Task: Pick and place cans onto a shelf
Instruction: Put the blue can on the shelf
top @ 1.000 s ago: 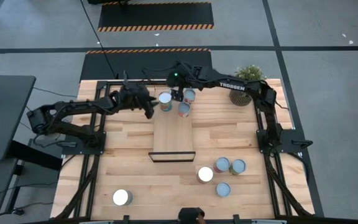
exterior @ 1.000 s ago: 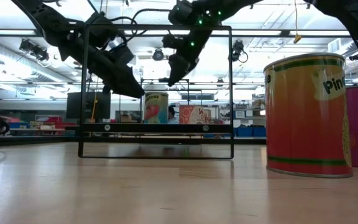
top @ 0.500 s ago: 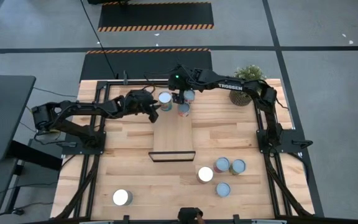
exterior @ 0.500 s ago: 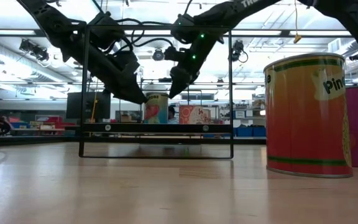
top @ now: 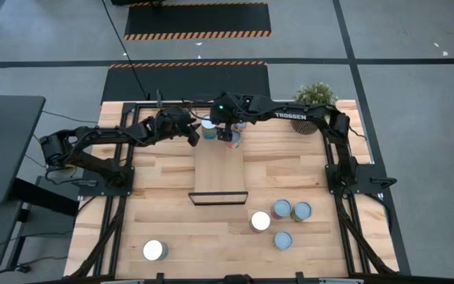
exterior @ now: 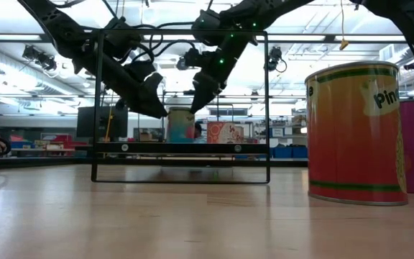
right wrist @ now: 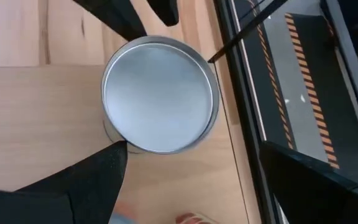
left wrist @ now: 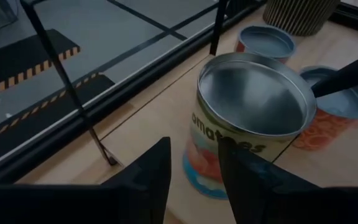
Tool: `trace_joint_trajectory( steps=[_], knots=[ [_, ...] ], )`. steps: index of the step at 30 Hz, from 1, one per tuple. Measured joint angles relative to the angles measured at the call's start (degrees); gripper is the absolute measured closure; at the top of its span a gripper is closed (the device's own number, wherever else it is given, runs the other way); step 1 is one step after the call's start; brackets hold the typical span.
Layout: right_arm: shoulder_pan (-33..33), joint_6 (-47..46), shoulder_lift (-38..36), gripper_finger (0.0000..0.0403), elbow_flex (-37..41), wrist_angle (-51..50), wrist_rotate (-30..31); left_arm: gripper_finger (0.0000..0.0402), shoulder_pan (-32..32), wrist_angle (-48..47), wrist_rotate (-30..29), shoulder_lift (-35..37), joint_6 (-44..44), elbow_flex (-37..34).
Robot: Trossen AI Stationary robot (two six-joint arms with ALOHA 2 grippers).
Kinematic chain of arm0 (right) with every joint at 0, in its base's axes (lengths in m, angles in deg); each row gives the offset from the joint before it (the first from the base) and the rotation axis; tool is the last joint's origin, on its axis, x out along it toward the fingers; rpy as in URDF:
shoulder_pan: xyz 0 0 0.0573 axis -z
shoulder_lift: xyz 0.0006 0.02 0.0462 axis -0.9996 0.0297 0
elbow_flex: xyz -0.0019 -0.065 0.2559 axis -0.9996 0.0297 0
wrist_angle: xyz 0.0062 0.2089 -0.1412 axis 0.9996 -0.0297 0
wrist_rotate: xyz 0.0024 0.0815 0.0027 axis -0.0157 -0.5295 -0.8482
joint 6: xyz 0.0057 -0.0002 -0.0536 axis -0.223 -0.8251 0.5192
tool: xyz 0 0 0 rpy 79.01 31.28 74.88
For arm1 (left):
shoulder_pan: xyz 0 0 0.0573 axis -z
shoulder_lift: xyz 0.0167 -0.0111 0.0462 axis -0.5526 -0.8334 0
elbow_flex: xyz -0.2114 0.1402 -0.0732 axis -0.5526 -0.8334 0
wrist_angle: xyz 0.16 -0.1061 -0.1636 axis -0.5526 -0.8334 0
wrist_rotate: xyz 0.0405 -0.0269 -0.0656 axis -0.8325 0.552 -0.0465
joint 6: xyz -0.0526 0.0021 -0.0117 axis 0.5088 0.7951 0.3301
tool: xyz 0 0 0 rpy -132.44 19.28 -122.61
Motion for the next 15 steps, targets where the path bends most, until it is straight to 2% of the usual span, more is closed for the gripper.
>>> trace_joint_trajectory(
  steps=[10, 15],
  knots=[
    [-0.26, -0.85, -1.21, 0.003, -0.05, -6.68, 2.83, 0.026, -0.33, -2.49, 1.75, 0.54, -1.2, 0.0],
    [-0.73, -0.71, -1.22, 0.003, -0.08, -6.2, -2.93, 0.026, 0.34, -2.96, 9.09, 0.68, -1.35, 0.0]
  ],
)
